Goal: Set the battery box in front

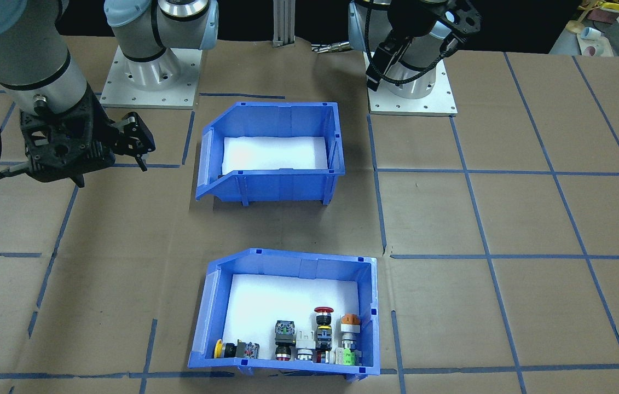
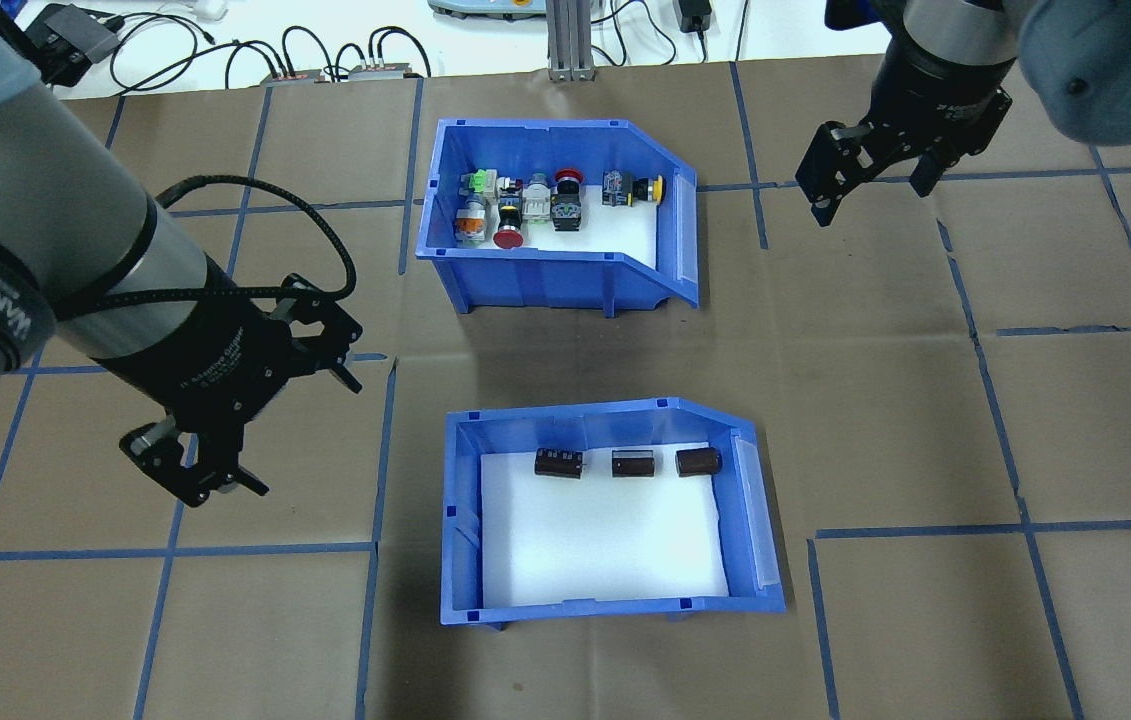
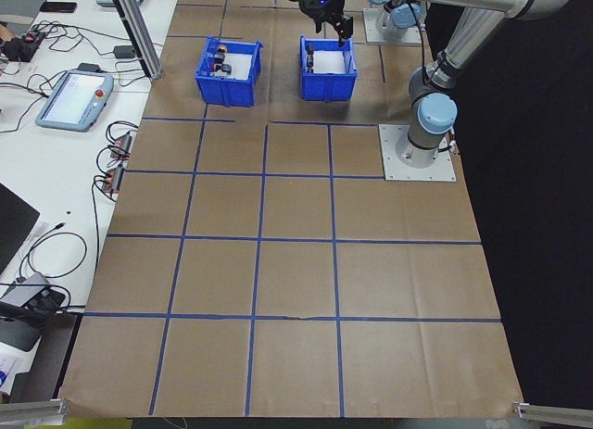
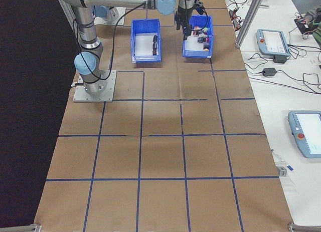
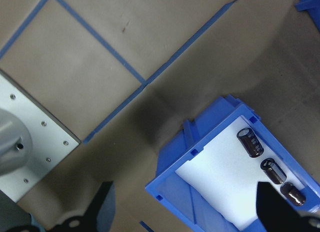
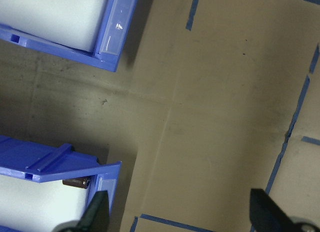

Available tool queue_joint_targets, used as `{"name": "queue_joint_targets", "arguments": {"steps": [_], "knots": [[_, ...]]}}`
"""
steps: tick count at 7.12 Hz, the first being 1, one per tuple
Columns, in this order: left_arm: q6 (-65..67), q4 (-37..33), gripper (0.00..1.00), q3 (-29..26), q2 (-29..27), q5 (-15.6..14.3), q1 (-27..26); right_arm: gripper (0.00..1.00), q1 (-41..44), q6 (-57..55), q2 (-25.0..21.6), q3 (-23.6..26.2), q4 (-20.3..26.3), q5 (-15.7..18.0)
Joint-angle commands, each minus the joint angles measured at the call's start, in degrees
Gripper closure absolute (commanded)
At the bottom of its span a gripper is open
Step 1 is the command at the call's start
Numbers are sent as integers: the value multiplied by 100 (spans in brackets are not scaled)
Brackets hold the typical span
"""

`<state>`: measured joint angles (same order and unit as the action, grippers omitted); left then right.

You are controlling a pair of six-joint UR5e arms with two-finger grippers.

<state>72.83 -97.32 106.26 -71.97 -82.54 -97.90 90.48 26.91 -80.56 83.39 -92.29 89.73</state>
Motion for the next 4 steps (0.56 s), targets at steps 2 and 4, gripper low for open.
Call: {"name": "queue_joint_targets", "arguments": {"steps": [2, 4], "knots": [[2012, 386, 2, 560, -2, 18, -957, 0, 906, 1664, 742, -665, -17, 27], [3381, 1587, 2, 1341, -71, 36, -1764, 0, 1618, 2160, 1120, -894, -262, 62]]}}
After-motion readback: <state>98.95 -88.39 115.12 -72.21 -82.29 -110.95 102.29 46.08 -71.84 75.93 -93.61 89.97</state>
